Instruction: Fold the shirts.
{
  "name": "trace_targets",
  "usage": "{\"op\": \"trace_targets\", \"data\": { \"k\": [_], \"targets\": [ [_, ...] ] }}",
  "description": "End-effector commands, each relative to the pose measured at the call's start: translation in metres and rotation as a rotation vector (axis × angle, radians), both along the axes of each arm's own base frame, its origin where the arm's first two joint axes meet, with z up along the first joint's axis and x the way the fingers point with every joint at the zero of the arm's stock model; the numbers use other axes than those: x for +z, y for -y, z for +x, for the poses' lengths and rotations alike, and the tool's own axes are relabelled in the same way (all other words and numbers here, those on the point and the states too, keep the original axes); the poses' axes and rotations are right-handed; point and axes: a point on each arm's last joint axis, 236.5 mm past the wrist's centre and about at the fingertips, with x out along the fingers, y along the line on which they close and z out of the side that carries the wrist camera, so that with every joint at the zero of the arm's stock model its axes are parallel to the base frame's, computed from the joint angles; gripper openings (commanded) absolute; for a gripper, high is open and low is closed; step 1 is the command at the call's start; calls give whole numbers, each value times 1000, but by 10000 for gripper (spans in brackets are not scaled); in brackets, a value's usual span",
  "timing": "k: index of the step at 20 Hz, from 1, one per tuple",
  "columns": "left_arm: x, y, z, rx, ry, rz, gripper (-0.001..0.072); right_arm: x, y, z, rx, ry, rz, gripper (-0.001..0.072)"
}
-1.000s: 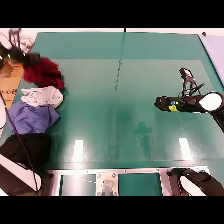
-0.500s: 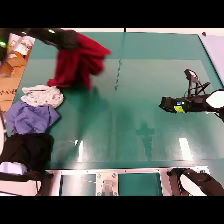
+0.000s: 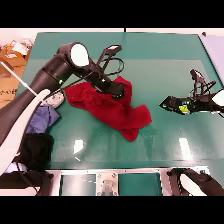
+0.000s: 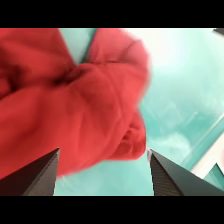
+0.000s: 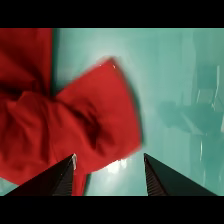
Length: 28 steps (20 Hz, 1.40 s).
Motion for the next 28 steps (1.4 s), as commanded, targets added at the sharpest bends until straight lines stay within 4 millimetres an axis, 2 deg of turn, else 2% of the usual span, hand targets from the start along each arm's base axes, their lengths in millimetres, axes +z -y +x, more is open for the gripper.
{"op": "trace_targets", "data": {
  "k": [1,3,4,6,8,9,12,13,14,15,16,17,19,20,23,24,26,28],
  "targets": [
    [-7,-57,10,74,-48,96,623,-17,-5,-24,28,-99,14,501],
    [-4,-118,26,175,-58,169,623,-42,-10,-45,27,-178,36,501],
    [-4,-147,30,223,-77,200,622,-57,-19,-61,25,-236,76,502],
    [-7,-189,32,312,-117,219,622,-81,-48,-89,41,-311,193,501],
    [-15,-214,35,380,-140,219,623,-102,-81,-100,46,-299,282,500],
    [-22,-219,34,393,-157,224,622,-111,-94,-103,44,-291,306,498],
    [-48,-222,32,418,-187,224,622,-132,-134,-113,77,-340,334,488],
    [-55,-222,29,420,-200,227,622,-136,-145,-108,100,-329,328,453],
    [-61,-223,27,421,-212,231,622,-140,-155,-103,124,-317,315,336],
    [-64,-223,26,423,-215,232,622,-143,-161,-97,147,-310,301,255],
    [-64,-223,26,424,-215,232,622,-142,-165,-89,176,-294,293,112],
    [-64,-223,26,424,-214,232,622,-140,-163,-79,207,-267,271,13],
    [-64,-224,26,425,-213,236,622,-132,-139,-68,260,-260,203,11],
    [-65,-224,27,425,-211,238,622,-129,-116,-66,265,-293,153,11],
    [-65,-224,34,448,-191,227,622,-116,5,-52,112,-351,-92,11],
    [-68,-223,39,471,-177,215,622,-107,32,-43,-7,-331,-95,11],
    [-87,-218,42,519,-182,194,622,-94,67,-26,-181,-265,-38,11],
    [-117,-206,29,551,-251,145,622,-93,81,-24,-228,-252,-14,11]
  ]
}}
